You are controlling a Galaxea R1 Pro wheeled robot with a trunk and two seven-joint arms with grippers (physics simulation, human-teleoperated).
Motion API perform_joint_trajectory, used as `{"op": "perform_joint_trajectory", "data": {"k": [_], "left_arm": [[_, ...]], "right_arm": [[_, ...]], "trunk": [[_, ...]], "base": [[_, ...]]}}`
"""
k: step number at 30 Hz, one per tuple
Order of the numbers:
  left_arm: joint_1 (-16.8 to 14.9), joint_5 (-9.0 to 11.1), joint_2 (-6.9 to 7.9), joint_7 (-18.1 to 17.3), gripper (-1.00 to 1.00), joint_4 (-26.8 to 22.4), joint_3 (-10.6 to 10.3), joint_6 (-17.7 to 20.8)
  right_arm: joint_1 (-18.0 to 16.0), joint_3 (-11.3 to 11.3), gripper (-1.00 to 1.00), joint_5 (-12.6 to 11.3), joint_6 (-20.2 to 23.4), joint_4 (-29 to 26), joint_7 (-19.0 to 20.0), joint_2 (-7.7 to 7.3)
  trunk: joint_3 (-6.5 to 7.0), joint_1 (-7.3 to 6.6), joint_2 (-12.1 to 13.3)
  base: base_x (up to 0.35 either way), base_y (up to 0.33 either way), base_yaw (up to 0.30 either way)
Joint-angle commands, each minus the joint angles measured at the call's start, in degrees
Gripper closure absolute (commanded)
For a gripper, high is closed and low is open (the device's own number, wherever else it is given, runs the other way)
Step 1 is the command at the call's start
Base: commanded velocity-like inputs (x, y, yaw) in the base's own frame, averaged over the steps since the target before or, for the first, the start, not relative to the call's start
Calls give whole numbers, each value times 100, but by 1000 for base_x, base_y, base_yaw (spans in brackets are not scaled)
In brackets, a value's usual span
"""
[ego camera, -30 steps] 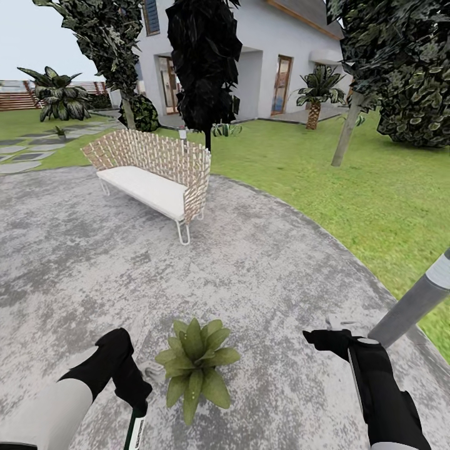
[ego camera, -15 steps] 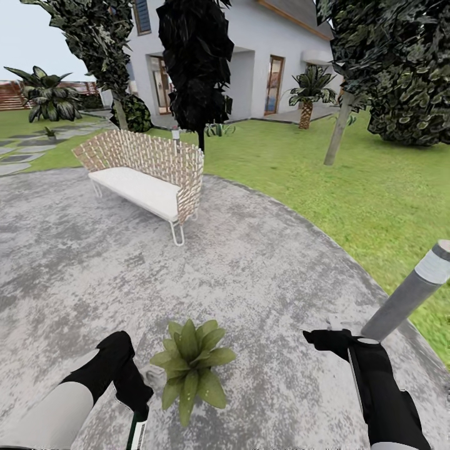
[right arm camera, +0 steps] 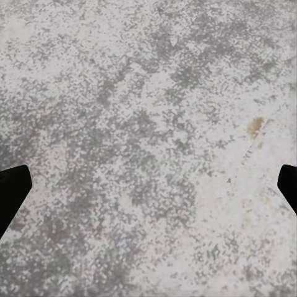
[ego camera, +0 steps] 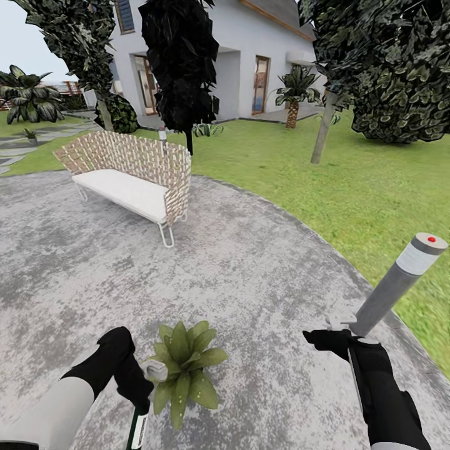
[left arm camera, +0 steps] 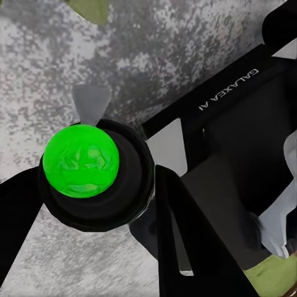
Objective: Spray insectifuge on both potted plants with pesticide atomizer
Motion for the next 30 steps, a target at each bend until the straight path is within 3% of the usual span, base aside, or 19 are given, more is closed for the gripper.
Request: {"op": "perform_joint_trajectory", "data": {"k": [1, 13, 25, 30], "left_arm": [[-18, -41, 4, -58, 100, -10, -20, 62], [-302, -35, 8, -58, 100, -7, -20, 68], [-228, -41, 0, -6, 100, 0, -3, 61], [-12, -37, 0, -8, 100, 2, -2, 61]], "right_arm": [[-5, -16, -100, 60, 12, -8, 56, 6], [-5, -21, -100, 60, 12, -8, 52, 6], [-5, -13, -100, 60, 11, -8, 51, 6], [-5, -8, -100, 60, 12, 0, 51, 8]], "trunk": [[-5, -1, -2], [-5, -1, -2], [-5, -1, -2], [-5, -1, -2]], "base": [[0, 0, -2], [0, 0, 0], [0, 0, 0], [0, 0, 0]]}}
